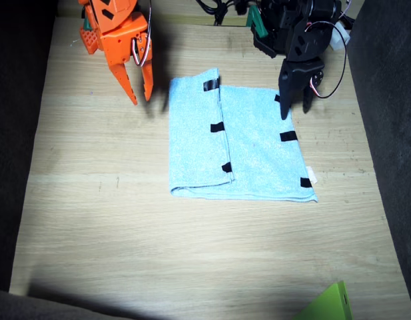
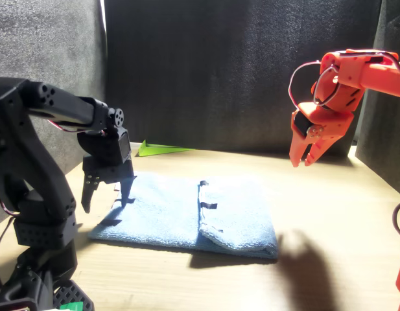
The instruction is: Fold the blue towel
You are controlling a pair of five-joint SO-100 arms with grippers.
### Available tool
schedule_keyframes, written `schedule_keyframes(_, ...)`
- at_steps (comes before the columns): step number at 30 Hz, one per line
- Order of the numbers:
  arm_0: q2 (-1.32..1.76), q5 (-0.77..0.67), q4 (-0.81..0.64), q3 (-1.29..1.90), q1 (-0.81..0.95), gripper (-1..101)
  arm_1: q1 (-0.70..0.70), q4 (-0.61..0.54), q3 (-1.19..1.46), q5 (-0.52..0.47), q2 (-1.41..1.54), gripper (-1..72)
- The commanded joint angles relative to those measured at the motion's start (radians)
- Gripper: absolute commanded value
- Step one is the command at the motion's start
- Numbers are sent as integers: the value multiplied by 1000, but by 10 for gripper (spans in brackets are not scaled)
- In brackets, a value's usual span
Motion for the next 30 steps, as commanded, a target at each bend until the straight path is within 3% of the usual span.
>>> schedule_keyframes(1, 38, 12, 0, 9, -12, 283, -3, -15, 23, 15, 63, 145)
schedule_keyframes(6, 163, 17, -2, 107, -54, 238, -3, -54, 69, 23, 58, 151)
schedule_keyframes(11, 202, 6, -2, 120, -44, 328, -3, -64, 75, 28, 49, 151)
schedule_keyframes(30, -12, 126, 54, -118, 60, 348, 11, -74, 77, 21, 20, 151)
